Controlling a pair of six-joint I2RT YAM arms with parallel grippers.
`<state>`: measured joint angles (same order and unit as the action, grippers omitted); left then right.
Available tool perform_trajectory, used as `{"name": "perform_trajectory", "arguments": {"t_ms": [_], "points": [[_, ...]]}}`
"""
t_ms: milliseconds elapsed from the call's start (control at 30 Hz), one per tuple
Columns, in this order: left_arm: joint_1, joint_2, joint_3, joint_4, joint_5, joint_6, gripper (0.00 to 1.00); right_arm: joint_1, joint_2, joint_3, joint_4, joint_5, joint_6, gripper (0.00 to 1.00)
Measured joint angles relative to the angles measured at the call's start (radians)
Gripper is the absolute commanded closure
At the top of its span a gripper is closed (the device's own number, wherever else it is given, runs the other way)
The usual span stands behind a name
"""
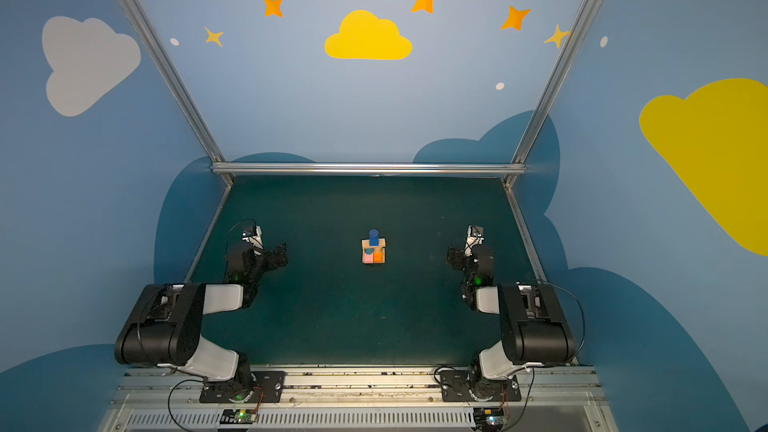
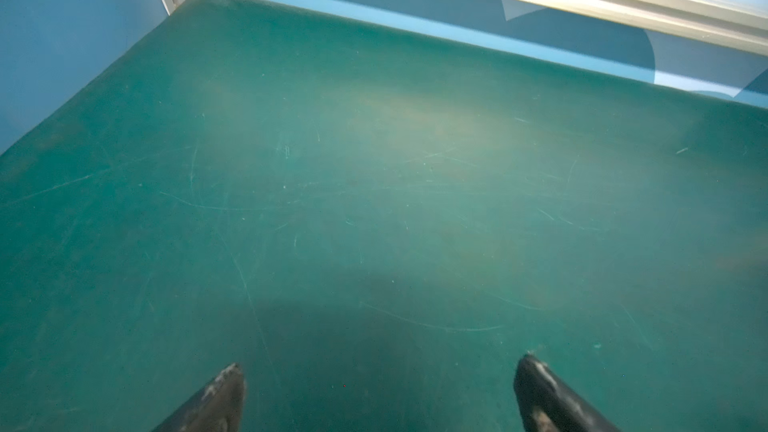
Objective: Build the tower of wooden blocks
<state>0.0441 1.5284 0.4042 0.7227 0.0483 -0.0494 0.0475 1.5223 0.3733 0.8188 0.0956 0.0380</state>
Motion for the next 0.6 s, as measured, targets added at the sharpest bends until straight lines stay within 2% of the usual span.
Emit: {"name": "perform_trajectory", "arguments": {"t_ms": [600], "points": [[0.000, 0.000, 0.006, 0.003, 0.000, -0.007, 0.00, 0.000, 0.000, 0.001, 0.000, -0.008, -0.013, 0.06]]}}
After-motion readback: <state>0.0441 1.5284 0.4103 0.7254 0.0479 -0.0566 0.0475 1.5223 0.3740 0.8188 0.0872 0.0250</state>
